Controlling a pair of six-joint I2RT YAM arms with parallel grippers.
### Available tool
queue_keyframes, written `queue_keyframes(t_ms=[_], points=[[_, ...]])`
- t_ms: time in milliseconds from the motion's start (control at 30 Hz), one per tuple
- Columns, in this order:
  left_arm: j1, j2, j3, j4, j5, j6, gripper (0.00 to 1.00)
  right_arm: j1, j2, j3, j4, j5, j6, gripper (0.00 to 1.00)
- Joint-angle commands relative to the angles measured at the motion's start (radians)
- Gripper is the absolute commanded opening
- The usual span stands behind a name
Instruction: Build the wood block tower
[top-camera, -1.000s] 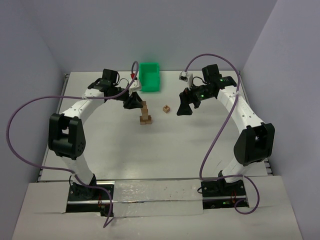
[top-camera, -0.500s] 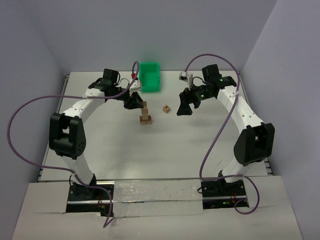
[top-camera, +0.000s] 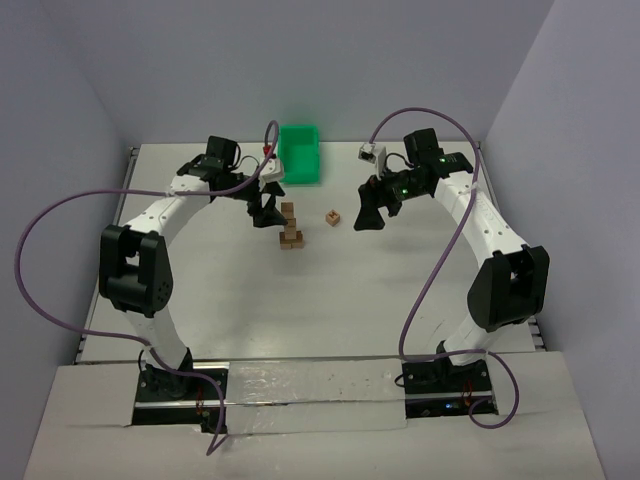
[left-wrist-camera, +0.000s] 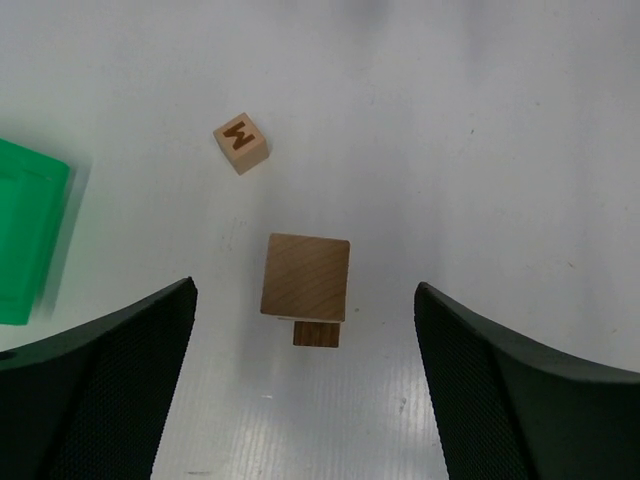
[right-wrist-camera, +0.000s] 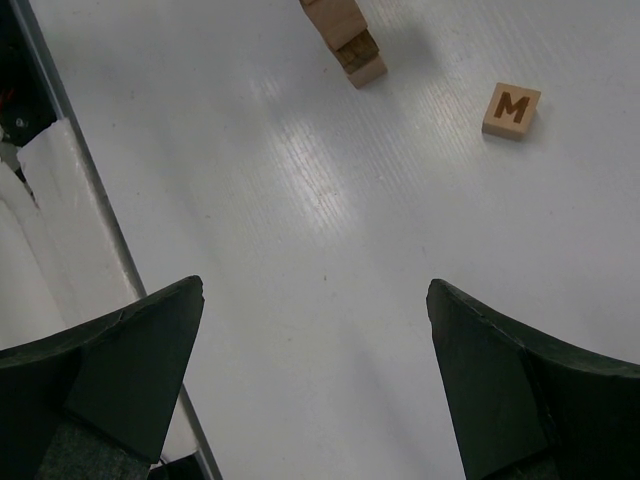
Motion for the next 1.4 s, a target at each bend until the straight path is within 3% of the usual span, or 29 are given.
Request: queue_keyframes(t_ms=[0,200,367,467,633,967,1367], points=[[0.005,-0.062,0.107,-0.010,0.040,-0.022,0.98,-0.004,0.011,0.043,0.092,0.065,0.076,1.00],[0.050,-0.157,0.129,-0.020,0.064,-0.082,0.99,0.032,0.030,0.052,0.244,0.275,0.227,1.00],[0.110,-0.272,0.052,0.049,0.086,-0.178,0.99,0.096,0.101,0.069,0.321,0.463,0.242,1.00],[0.154,-0.355,-0.038,0.128,0.095,-0.266,0.99,0.138,0.145,0.072,0.365,0.491,0.248,0.98],[0.202,-0.405,-0.089,0.085,0.097,-0.241,0.99,0.192,0.268,0.083,0.435,0.570,0.264,0.92],[0.228,-0.405,-0.122,0.069,0.106,-0.210,0.99,0.227,0.441,0.160,0.434,0.612,0.268,0.81],[0.228,-0.395,-0.147,0.064,0.102,-0.178,0.99,0.232,0.532,0.239,0.416,0.632,0.254,0.69]])
